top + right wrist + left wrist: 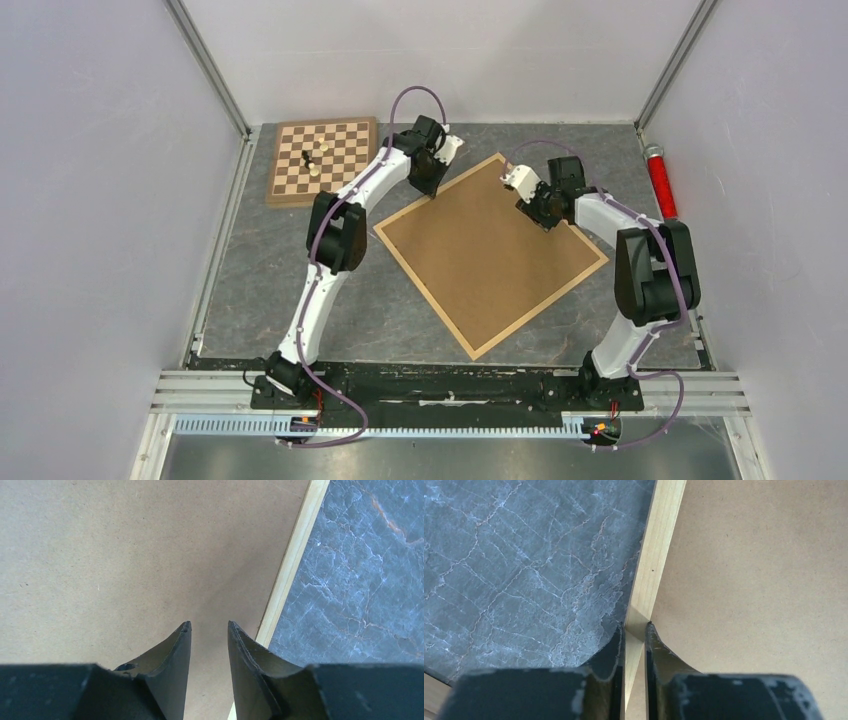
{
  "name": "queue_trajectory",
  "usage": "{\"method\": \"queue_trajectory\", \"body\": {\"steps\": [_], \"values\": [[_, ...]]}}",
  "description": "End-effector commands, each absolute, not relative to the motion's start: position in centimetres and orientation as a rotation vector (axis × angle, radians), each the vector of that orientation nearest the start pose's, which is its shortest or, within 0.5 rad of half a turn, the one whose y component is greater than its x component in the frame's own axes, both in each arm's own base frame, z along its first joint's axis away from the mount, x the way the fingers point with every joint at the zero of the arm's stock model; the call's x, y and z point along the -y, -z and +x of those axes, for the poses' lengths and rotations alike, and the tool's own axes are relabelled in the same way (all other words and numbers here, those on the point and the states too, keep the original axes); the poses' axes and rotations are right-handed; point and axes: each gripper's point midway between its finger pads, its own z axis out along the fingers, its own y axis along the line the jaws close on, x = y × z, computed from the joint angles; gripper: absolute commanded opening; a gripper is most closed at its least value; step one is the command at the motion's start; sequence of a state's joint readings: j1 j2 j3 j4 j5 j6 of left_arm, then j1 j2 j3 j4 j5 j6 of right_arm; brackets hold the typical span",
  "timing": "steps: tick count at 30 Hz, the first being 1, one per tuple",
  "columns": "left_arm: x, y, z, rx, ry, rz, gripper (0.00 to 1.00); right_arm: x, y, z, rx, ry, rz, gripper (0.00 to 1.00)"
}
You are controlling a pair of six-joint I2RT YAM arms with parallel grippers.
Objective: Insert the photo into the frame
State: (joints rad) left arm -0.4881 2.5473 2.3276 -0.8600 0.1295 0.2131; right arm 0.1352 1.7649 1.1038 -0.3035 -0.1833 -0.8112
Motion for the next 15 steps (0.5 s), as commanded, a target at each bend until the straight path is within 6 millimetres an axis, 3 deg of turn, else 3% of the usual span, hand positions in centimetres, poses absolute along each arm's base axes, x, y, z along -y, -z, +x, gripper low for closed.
{"method": "queue_trajectory", "body": {"steps": [1, 10, 15], "values": [[25.7, 0.9, 45.5, -2.715, 0.33, 0.917, 0.03, -6.4, -7.1, 41.6, -2.208, 0.009, -1.074, 0.37], [23.6, 0.7, 42.4, -2.771, 0.379, 0.815, 0.02, -5.7, -7.6, 39.4, -2.306, -0.031, -0.88, 0.52], [22.0, 1.0, 38.5, -2.87, 0.533, 0.651, 0.02, -4.4, -7.8, 39.1, -2.358, -0.021, -0.763, 0.62]]}}
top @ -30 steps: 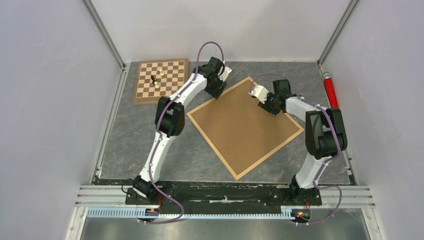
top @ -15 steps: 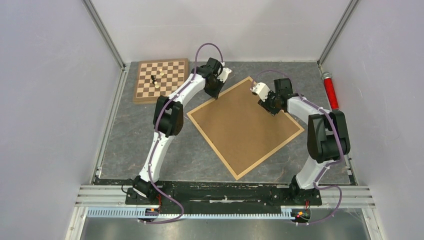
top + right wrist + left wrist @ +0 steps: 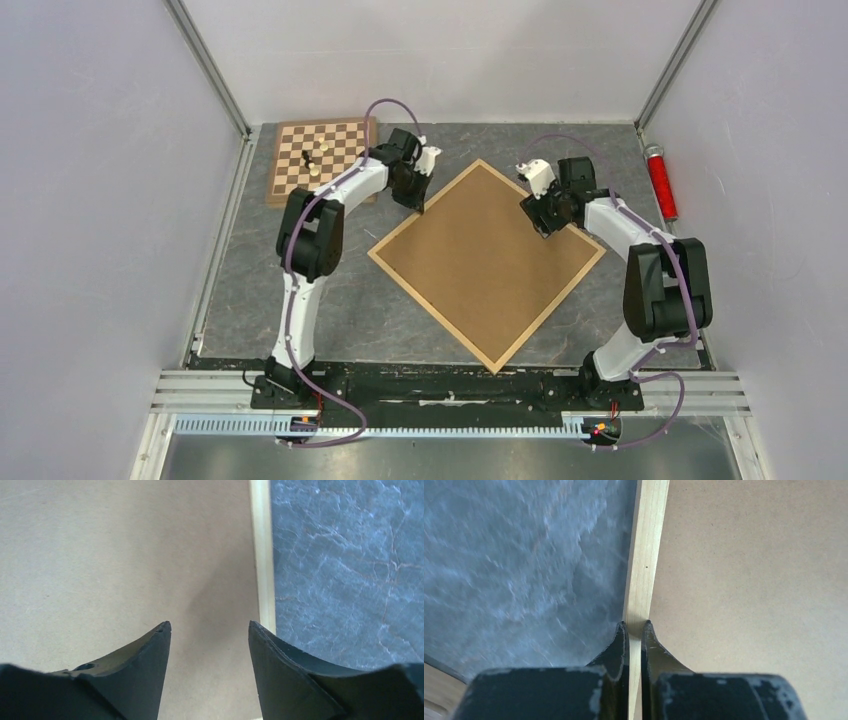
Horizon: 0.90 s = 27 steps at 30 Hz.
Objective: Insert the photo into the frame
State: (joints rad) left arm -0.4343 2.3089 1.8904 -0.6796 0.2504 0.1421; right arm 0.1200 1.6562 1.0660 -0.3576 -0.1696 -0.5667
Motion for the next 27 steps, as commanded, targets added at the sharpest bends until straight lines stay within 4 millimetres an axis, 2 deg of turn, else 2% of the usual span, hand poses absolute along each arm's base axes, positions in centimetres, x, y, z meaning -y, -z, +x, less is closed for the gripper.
{"method": "queue_trajectory", "body": {"steps": [1, 4, 10, 11, 14, 16, 17, 21, 23, 27], "values": [[21.5, 1.2, 37.7, -2.878, 0.534, 0.636, 0.02, -4.1, -7.9, 39.0, -2.367, -0.024, -0.74, 0.64], [20.7, 1.1, 35.5, -2.896, 0.556, 0.555, 0.02, -3.5, -7.6, 38.7, -2.405, -0.034, -0.699, 0.67], [21.0, 1.0, 31.3, -2.965, 0.718, 0.468, 0.02, -1.7, -7.3, 37.0, -2.503, -0.079, -0.572, 0.71], [21.1, 0.9, 30.4, -2.98, 0.756, 0.456, 0.02, -0.5, -7.3, 36.8, -2.522, -0.074, -0.524, 0.72], [21.3, 0.4, 27.6, -3.022, 0.872, 0.461, 0.02, 0.9, -7.2, 35.8, -2.554, -0.097, -0.46, 0.74], [21.2, -0.3, 26.7, -2.997, 0.902, 0.504, 0.02, 1.1, -6.9, 35.2, -2.569, -0.124, -0.452, 0.75], [21.0, -0.7, 26.5, -2.979, 0.898, 0.534, 0.05, 1.1, -6.6, 35.0, -2.571, -0.135, -0.464, 0.75], [20.2, -2.6, 27.3, -2.852, 0.824, 0.673, 0.35, 0.3, -6.0, 34.8, -2.531, -0.195, -0.545, 0.76], [19.5, -3.2, 28.0, -2.801, 0.747, 0.735, 0.45, 0.1, -6.0, 34.9, -2.513, -0.205, -0.574, 0.76], [17.4, -3.9, 29.3, -2.739, 0.603, 0.861, 0.53, -0.4, -5.7, 34.7, -2.499, -0.237, -0.594, 0.76]]}}
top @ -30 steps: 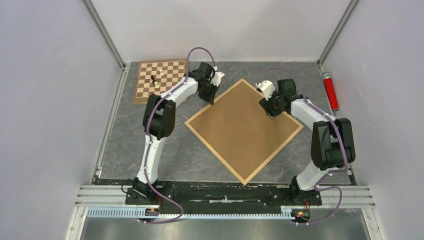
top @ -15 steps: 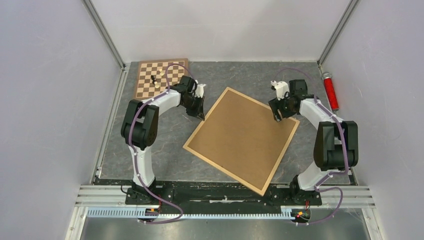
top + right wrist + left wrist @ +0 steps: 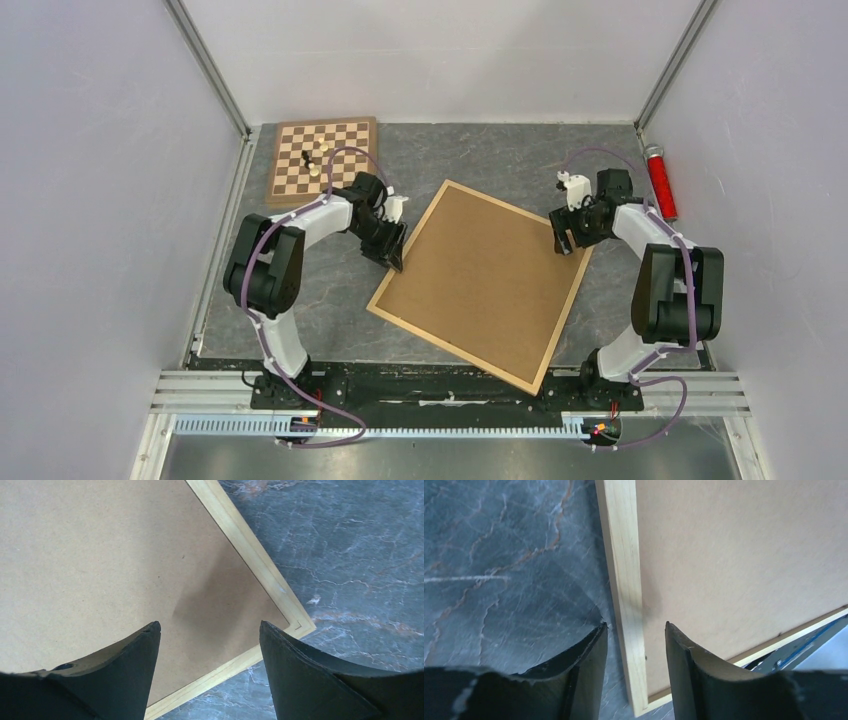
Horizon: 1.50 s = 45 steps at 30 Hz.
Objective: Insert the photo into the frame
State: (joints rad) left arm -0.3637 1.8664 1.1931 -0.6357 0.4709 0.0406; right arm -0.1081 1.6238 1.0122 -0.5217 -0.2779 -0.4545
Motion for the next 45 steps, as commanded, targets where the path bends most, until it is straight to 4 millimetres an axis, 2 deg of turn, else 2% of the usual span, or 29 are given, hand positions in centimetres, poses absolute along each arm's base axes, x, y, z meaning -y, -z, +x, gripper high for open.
{"method": "queue_trajectory", "body": {"steps": [1, 4, 8, 12, 16, 26, 35, 38, 40, 45], "values": [[16.8, -3.9, 29.5, -2.73, 0.584, 0.881, 0.53, -0.6, -5.6, 34.6, -2.492, -0.248, -0.598, 0.76], [15.5, -4.0, 29.7, -2.717, 0.557, 0.941, 0.53, -1.1, -5.2, 34.3, -2.477, -0.279, -0.623, 0.75], [14.8, -4.3, 29.1, -2.701, 0.56, 1.039, 0.53, -1.5, -4.7, 33.7, -2.458, -0.305, -0.658, 0.74], [14.5, -4.4, 30.0, -2.693, 0.499, 1.005, 0.53, -1.6, -4.3, 33.4, -2.438, -0.296, -0.682, 0.74], [15.0, -4.5, 30.2, -2.694, 0.5, 0.972, 0.52, -2.1, -4.0, 33.1, -2.422, -0.303, -0.71, 0.74], [17.0, -6.2, 28.8, -2.64, 0.52, 1.009, 0.51, -3.5, -3.3, 32.3, -2.39, -0.271, -0.811, 0.73], [17.3, -4.6, 28.2, -2.639, 0.39, 1.057, 0.51, -4.2, -2.8, 31.7, -2.384, -0.27, -0.834, 0.73], [17.4, -4.3, 28.2, -2.636, 0.36, 1.065, 0.51, -4.2, -3.0, 31.6, -2.38, -0.269, -0.832, 0.73], [17.4, -4.2, 28.2, -2.634, 0.349, 1.065, 0.51, -5.1, -3.0, 31.5, -2.367, -0.277, -0.866, 0.72], [17.4, -3.8, 28.1, -2.638, 0.332, 1.066, 0.5, -5.1, -2.8, 31.3, -2.372, -0.278, -0.865, 0.72]]}}
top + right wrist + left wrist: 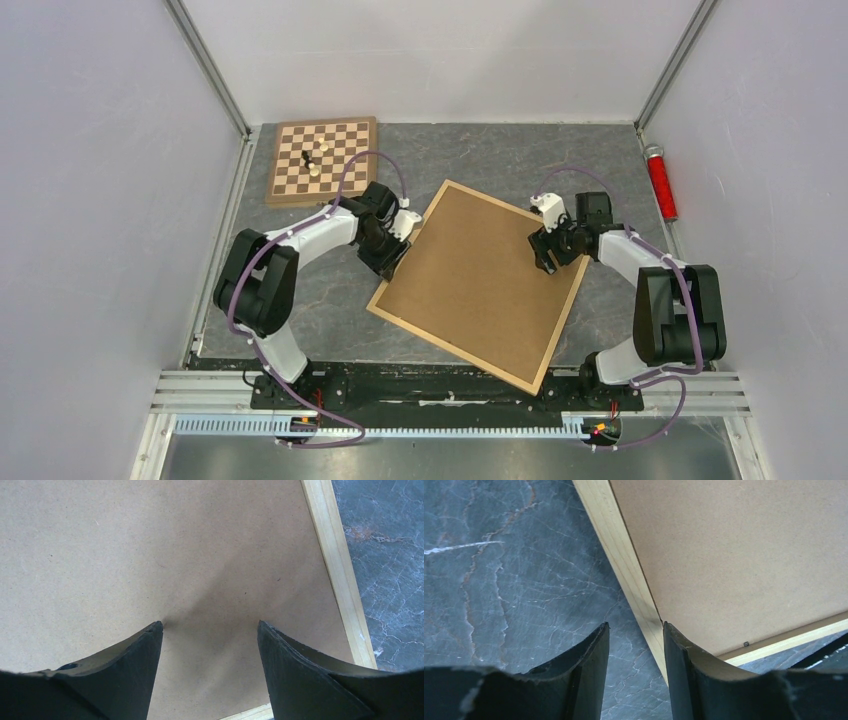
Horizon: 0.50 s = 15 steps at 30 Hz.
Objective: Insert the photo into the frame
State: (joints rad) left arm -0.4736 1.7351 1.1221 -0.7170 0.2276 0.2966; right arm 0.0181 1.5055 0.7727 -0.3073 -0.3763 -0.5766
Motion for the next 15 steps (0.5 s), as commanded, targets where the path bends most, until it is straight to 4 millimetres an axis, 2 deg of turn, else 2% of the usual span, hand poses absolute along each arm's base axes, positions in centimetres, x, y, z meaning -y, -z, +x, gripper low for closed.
{"method": "queue_trajectory", "body": {"steps": [1, 9, 15], "values": [[17.36, -3.7, 28.16, -2.64, 0.331, 1.065, 0.5, -5.06, -2.84, 31.29, -2.371, -0.279, -0.865, 0.72], [17.71, -3.51, 28.18, -2.64, 0.337, 1.075, 0.49, -5.11, -2.92, 31.29, -2.37, -0.281, -0.861, 0.72], [18.12, -3.47, 27.47, -2.647, 0.359, 1.088, 0.49, -5.14, -2.86, 31.26, -2.37, -0.285, -0.863, 0.72]]}}
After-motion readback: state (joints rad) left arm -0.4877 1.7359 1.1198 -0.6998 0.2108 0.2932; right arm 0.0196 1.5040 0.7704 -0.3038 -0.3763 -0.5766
